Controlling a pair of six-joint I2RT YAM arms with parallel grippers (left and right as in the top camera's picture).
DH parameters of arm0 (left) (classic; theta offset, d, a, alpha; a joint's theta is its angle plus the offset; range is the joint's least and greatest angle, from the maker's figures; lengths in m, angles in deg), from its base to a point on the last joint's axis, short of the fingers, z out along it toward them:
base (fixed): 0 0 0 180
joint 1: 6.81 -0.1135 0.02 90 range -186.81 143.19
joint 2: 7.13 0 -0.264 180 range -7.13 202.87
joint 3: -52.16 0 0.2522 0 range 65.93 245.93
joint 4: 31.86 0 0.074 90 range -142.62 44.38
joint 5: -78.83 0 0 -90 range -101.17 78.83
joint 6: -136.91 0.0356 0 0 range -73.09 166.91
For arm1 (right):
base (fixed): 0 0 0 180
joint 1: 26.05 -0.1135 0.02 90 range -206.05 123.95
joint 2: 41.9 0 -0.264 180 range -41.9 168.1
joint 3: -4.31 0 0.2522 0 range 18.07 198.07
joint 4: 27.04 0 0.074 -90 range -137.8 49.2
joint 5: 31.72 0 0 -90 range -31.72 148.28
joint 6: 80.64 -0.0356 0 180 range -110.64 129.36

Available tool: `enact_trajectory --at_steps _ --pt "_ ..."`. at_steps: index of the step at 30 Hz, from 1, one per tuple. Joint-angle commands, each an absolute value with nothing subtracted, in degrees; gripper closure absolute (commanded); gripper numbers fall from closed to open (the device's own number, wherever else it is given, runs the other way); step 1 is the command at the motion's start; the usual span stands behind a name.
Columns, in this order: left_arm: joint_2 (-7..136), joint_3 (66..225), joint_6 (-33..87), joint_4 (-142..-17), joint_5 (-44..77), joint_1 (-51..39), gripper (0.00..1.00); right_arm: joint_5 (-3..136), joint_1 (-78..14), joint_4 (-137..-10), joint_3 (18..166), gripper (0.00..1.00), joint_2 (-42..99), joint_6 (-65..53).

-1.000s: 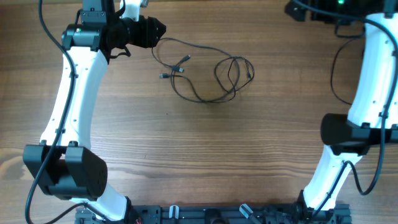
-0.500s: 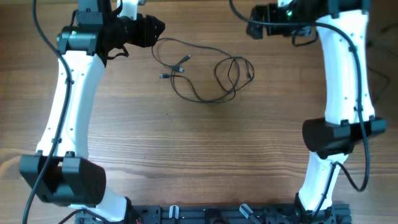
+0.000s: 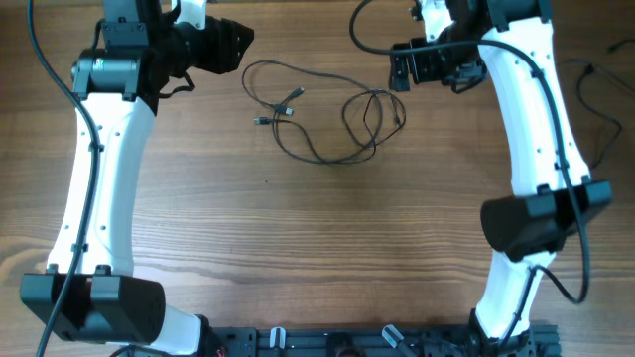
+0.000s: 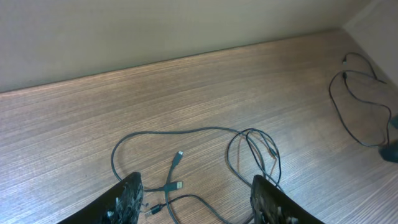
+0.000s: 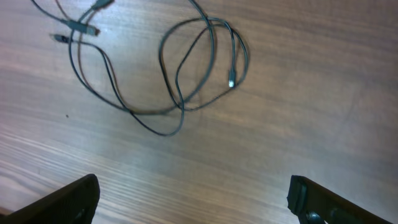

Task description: Untangle cables

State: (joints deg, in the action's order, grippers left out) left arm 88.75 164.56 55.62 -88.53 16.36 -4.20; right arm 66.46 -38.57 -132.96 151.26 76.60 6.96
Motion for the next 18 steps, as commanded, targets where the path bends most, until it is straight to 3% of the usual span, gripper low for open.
enact_trajectory --at_steps 1,18 --pt "87.46 164.40 55.49 -88.47 17.51 -4.48 0.43 62.90 -38.70 -132.96 146.21 0.00 69.34 5.19" --pt "87.46 164.40 55.49 -88.27 17.51 -4.48 0.43 63.05 -38.70 -127.63 125.67 0.00 46.22 4.21"
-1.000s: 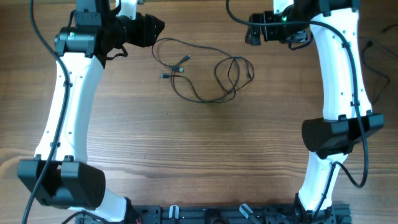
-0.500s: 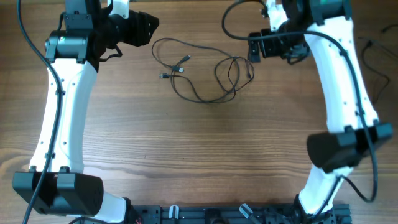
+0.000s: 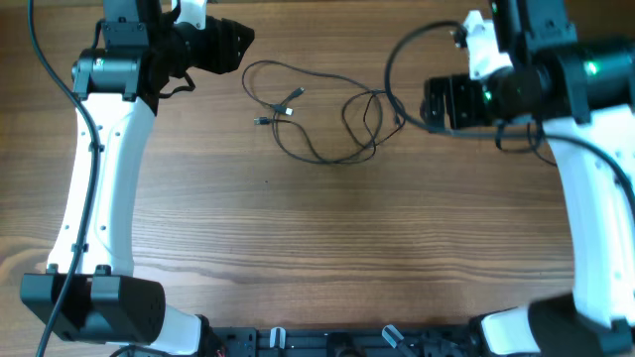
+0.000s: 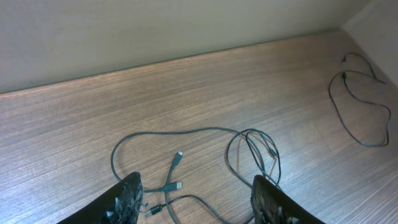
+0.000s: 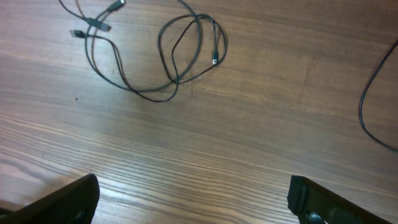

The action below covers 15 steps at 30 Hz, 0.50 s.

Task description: Untangle cables

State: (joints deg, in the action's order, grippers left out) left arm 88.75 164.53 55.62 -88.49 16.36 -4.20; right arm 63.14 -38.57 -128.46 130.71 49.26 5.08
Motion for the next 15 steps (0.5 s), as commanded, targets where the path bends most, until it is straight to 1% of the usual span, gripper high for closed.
enact_trajectory --at_steps 1,5,11,15 --pt "87.46 164.40 55.49 -88.27 17.51 -4.48 0.43 63.21 -38.70 -127.23 123.57 0.00 45.21 4.21" --pt "87.35 164.40 55.51 -88.10 17.51 -4.48 0.43 63.19 -38.70 -126.27 116.99 0.00 41.26 3.95" --pt "87.26 164.40 55.53 -88.03 17.51 -5.33 0.42 62.07 -38.70 -125.66 113.73 0.00 35.81 3.20" --pt "87.26 164.40 55.51 -87.81 17.54 -6.23 0.42 60.04 -38.76 -122.23 109.97 0.00 33.85 2.26"
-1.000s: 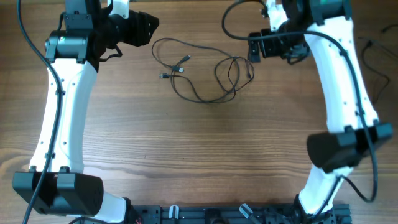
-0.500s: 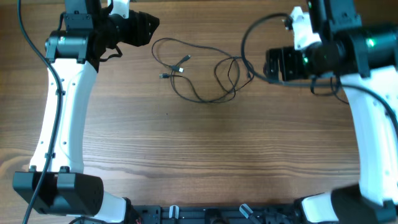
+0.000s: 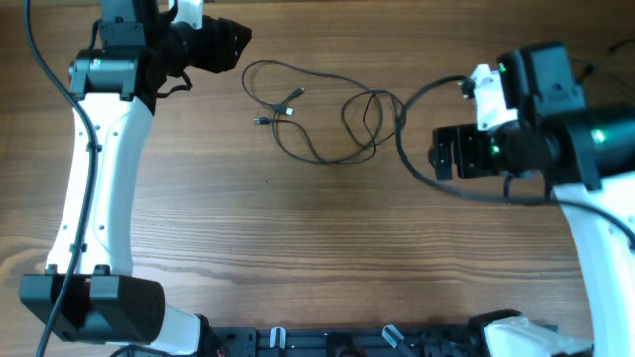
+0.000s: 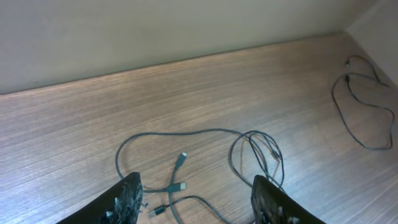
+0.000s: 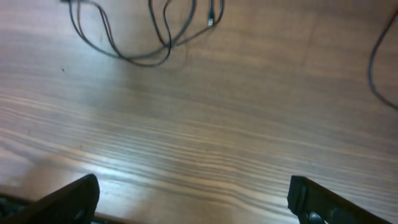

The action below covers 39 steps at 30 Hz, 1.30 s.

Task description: Untangle cables

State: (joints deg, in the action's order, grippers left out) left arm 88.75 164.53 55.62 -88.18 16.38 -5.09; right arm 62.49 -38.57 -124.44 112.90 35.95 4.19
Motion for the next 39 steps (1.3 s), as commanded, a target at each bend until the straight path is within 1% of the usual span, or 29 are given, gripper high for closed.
enact_trajectory --at_steps 1,8,13,16,19,20,21,30,39 --pt "87.26 164.40 55.51 -87.77 17.54 -6.36 0.42 59.93 -38.76 -120.79 108.57 0.00 33.85 1.87" --pt "87.26 164.40 55.51 -87.68 17.51 -6.36 0.42 59.08 -38.76 -106.75 100.33 0.00 35.27 2.20" --pt "87.26 164.40 55.49 -87.68 17.06 -6.34 0.41 59.12 -38.76 -94.25 99.76 0.00 36.69 5.81" --pt "87.26 164.40 55.47 -87.92 15.44 -6.34 0.41 59.47 -38.74 -90.10 99.76 0.00 38.39 6.02" --pt "87.26 164.40 55.47 -88.14 15.33 -6.34 0.41 60.87 -38.76 -90.82 99.79 0.00 41.74 6.35" --pt "87.26 164.40 55.47 -88.12 15.33 -6.34 0.41 62.33 -38.74 -91.19 99.79 0.00 43.07 6.35" --pt "87.26 164.40 55.49 -88.10 15.31 -6.34 0.41 65.70 -38.76 -91.50 99.79 0.00 47.49 6.35" --pt "87.26 164.40 55.49 -88.10 15.31 -6.34 0.41 76.41 -38.76 -90.56 99.81 0.00 59.97 6.22" --pt "87.26 164.40 55.49 -88.16 15.31 -6.34 0.41 82.35 -39.02 -88.55 99.83 0.00 67.48 7.90"
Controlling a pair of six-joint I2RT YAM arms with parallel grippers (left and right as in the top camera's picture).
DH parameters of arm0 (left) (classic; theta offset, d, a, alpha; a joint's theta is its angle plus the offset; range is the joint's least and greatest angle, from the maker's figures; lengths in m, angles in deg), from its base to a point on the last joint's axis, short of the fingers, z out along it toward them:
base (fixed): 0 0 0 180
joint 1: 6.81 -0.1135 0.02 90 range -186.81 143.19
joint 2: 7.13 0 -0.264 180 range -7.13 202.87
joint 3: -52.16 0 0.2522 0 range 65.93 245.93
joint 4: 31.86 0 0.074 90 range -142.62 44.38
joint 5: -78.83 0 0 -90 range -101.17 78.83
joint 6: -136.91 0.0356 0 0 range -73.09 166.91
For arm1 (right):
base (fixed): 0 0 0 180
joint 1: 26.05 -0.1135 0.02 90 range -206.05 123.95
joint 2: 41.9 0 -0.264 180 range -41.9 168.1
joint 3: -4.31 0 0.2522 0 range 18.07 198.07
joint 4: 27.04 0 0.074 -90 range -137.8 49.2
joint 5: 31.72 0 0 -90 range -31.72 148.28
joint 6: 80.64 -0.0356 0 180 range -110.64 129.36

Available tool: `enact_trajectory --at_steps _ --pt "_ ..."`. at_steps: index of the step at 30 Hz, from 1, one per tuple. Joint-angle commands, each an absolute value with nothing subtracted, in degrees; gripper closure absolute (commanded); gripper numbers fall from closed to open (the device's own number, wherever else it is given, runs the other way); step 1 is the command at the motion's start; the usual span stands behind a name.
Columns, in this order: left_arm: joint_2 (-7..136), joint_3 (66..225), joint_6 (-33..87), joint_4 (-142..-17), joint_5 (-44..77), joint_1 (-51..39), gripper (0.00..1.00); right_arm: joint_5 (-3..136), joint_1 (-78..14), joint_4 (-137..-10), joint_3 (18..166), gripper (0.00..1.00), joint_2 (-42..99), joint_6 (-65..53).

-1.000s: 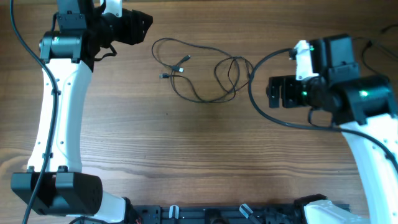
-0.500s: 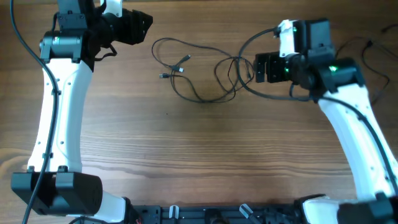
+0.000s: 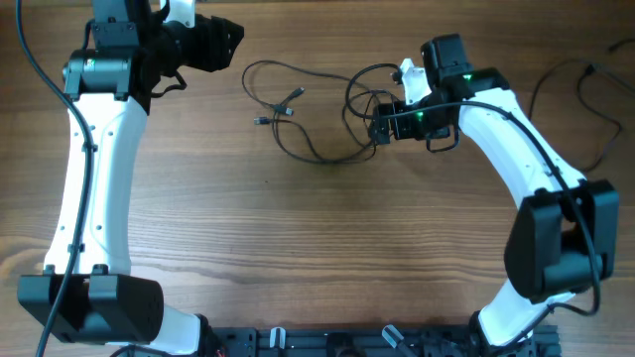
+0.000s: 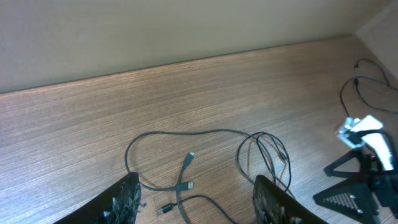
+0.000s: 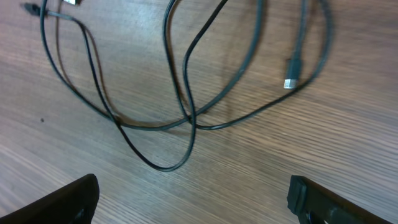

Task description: Untangle cables

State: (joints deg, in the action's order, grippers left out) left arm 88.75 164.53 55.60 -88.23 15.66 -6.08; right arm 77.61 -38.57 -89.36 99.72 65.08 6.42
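A tangle of thin dark cables (image 3: 317, 109) lies on the wooden table at the back middle, with USB plugs (image 3: 288, 104) at its left and overlapping loops (image 3: 367, 104) at its right. In the left wrist view the cables (image 4: 205, 162) lie just beyond my left gripper (image 4: 199, 202), which is open and empty. My left gripper (image 3: 233, 40) hangs to the back left of the tangle. My right gripper (image 3: 380, 126) sits at the loops' right edge, open. In the right wrist view the loops (image 5: 193, 93) and a plug (image 5: 289, 81) lie ahead of its spread fingers (image 5: 62, 202).
A second thin dark cable (image 3: 571, 89) lies at the table's far right, also seen as loops (image 4: 367, 81) in the left wrist view. A wall (image 4: 155, 31) rises behind the table's back edge. The arm bases stand along the front edge (image 3: 347, 342).
My right gripper has moved from right of and in front of the tangle to the right edge of its loops, and the cables now fill its view. My left gripper shifted slightly left.
At first my right gripper was open at the back right of the loops. It then stood farther right with the whole tangle in view, then farther toward the front. Now it is close by the loops. The cables have not moved; my left gripper stayed open.
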Motion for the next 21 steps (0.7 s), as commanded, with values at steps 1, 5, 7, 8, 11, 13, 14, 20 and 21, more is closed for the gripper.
enact_trajectory --at_steps 1,5,7,8,11,13,14,20,21 --pt "87.26 164.40 55.47 -88.27 15.09 -6.34 0.40 82.38 -39.24 -88.24 99.83 0.01 67.92 7.93" --pt "87.26 164.40 55.47 -88.47 14.45 -6.34 0.40 83.73 -40.31 -87.26 99.81 0.00 69.17 8.73" --pt "87.26 164.40 55.47 -88.58 14.24 -6.34 0.37 84.85 -41.34 -86.62 99.81 0.01 69.82 8.91" --pt "87.26 164.40 55.47 -88.66 14.24 -6.34 0.36 84.93 -41.98 -86.14 99.81 0.01 70.22 8.87" --pt "87.26 164.40 55.47 -88.93 14.24 -6.34 0.34 84.89 -43.18 -84.70 99.81 0.03 71.81 7.86" --pt "87.26 164.40 55.47 -88.93 14.26 -6.34 0.35 84.89 -43.70 -84.00 99.81 0.04 72.99 7.62" --pt "87.26 164.40 55.47 -88.93 14.26 -6.34 0.34 84.89 -43.90 -83.67 99.83 0.04 73.63 7.53" --pt "87.26 164.40 55.47 -88.95 14.24 -6.34 0.35 83.14 -44.58 -81.51 99.81 0.06 76.99 6.16" --pt "87.26 164.40 55.49 -88.95 14.24 -6.34 0.35 83.12 -44.58 -81.07 99.81 0.06 77.28 6.18"
